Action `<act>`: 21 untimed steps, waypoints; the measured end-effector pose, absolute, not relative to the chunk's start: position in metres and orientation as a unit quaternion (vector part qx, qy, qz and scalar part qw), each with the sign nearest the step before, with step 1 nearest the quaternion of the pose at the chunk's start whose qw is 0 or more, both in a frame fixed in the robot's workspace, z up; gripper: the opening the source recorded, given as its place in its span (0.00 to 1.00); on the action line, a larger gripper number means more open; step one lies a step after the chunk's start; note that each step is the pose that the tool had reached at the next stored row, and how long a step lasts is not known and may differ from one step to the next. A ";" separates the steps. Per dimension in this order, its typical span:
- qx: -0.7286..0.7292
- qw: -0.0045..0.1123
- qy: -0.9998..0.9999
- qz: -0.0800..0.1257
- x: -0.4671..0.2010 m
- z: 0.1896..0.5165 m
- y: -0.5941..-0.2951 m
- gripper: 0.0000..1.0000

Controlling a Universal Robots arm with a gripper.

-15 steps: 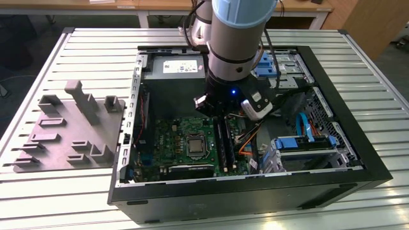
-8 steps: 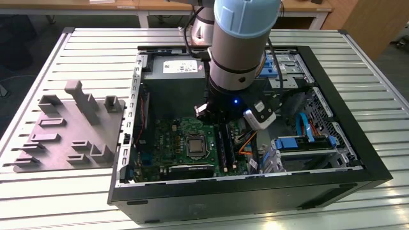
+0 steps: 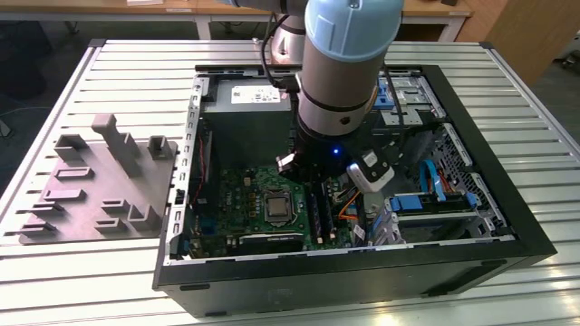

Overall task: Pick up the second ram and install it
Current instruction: 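Press down the second ram until it locks into place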

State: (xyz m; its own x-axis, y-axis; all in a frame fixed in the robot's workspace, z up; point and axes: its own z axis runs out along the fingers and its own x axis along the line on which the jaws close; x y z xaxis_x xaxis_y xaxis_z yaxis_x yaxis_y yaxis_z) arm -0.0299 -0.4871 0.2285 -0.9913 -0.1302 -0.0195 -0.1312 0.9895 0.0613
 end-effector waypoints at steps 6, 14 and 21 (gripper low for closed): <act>-0.061 0.008 0.998 0.030 -0.030 0.228 -0.495 0.10; -0.056 0.008 0.998 0.030 -0.030 0.228 -0.511 0.10; -0.051 0.008 0.998 0.030 -0.030 0.226 -0.515 0.10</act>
State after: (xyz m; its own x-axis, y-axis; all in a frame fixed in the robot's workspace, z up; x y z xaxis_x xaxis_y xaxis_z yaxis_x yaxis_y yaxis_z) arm -0.0299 -0.5152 0.2261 -0.9946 -0.1020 -0.0190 -0.1029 0.9929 0.0590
